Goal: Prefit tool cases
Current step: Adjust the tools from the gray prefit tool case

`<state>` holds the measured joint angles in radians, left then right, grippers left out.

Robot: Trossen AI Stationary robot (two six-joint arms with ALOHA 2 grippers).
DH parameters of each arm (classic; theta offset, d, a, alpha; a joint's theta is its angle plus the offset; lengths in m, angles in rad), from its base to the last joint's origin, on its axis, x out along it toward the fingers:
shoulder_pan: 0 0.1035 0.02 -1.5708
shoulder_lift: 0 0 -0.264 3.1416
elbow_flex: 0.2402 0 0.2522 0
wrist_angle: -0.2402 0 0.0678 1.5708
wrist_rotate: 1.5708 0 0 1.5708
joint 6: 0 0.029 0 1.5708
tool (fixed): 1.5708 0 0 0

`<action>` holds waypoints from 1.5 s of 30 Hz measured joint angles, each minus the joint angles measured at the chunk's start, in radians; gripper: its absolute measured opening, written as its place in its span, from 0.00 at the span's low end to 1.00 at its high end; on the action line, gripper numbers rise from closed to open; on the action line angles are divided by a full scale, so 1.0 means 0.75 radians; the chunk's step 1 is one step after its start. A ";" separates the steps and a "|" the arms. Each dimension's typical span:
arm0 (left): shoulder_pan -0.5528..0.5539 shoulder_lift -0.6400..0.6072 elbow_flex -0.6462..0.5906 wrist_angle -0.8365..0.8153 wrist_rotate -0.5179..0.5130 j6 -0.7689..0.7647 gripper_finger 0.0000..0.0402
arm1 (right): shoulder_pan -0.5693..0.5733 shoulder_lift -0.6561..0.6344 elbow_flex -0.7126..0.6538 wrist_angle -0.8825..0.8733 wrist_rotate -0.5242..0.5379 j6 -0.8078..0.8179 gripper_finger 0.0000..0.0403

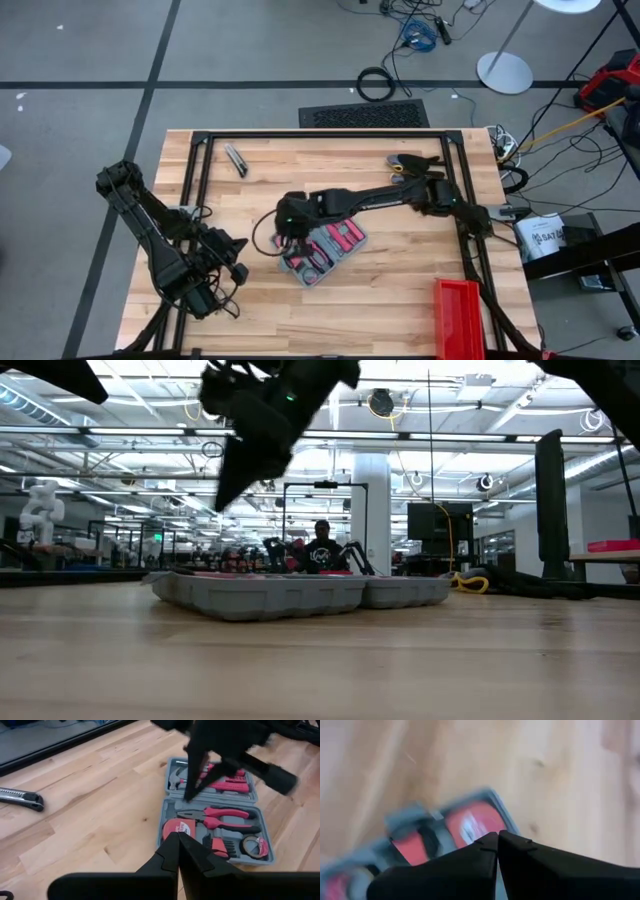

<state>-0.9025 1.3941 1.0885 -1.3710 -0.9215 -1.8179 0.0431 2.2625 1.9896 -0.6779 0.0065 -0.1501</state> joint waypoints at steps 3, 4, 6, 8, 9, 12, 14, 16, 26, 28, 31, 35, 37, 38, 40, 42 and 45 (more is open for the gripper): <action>0.000 0.000 0.000 0.009 0.001 0.000 0.02 | -0.029 -0.040 -0.001 -0.209 0.131 -0.011 0.00; 0.000 0.000 0.001 0.014 0.001 0.000 0.02 | -0.047 -0.054 -0.002 -0.303 0.173 -0.001 0.00; 0.000 0.000 0.001 0.020 0.002 0.001 0.02 | -0.093 -0.085 -0.046 -0.432 0.239 0.036 0.00; 0.000 0.007 0.001 0.025 0.003 0.002 0.02 | -0.143 -0.137 -0.184 -0.496 0.275 0.087 0.00; 0.000 0.015 0.001 0.026 0.003 0.002 0.02 | -0.170 -0.177 -0.282 -0.495 0.275 0.111 0.00; 0.000 0.053 0.001 0.031 0.009 0.000 0.02 | -0.244 -0.368 -0.620 -0.395 0.275 0.208 0.00; 0.004 0.082 0.001 0.027 0.010 -0.003 0.02 | -0.287 -0.521 -0.842 -0.271 0.263 0.285 0.00; 0.023 0.110 0.001 0.028 0.022 -0.024 0.02 | -0.317 -0.644 -1.035 -0.118 0.230 0.374 0.00; 0.245 0.240 0.000 0.124 0.595 -0.005 0.02 | -0.316 -0.827 -1.496 0.337 0.088 0.570 0.00; 0.277 0.265 0.000 0.182 0.649 0.044 0.02 | -0.298 -0.824 -1.511 0.334 0.087 0.581 0.00; 0.321 0.323 0.000 0.288 0.661 0.133 0.02 | -0.263 -0.823 -1.518 0.381 0.084 0.579 0.00; 0.399 0.415 -0.001 0.403 0.674 0.247 0.02 | -0.235 -0.816 -1.529 0.516 -0.025 0.540 0.00; 0.434 0.463 -0.001 0.445 0.687 0.302 0.02 | -0.227 -0.809 -1.528 0.575 -0.052 0.534 0.00; 0.449 0.483 -0.001 0.460 0.701 0.327 0.02 | -0.227 -0.806 -1.528 0.578 -0.053 0.529 0.00; 0.471 0.510 -0.001 0.462 0.730 0.353 0.02 | -0.229 -0.793 -1.528 0.595 -0.052 0.524 0.00; 0.485 0.535 -0.001 0.459 0.746 0.359 0.02 | -0.230 -0.778 -1.529 0.596 -0.049 0.518 0.00; 0.503 0.563 -0.001 0.467 0.755 0.373 0.02 | -0.222 -0.767 -1.529 0.619 -0.035 0.505 0.00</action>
<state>-0.5256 1.8164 1.0882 -1.0209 -0.3556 -1.5381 -0.1235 1.6871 0.8425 -0.2133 -0.0195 0.2290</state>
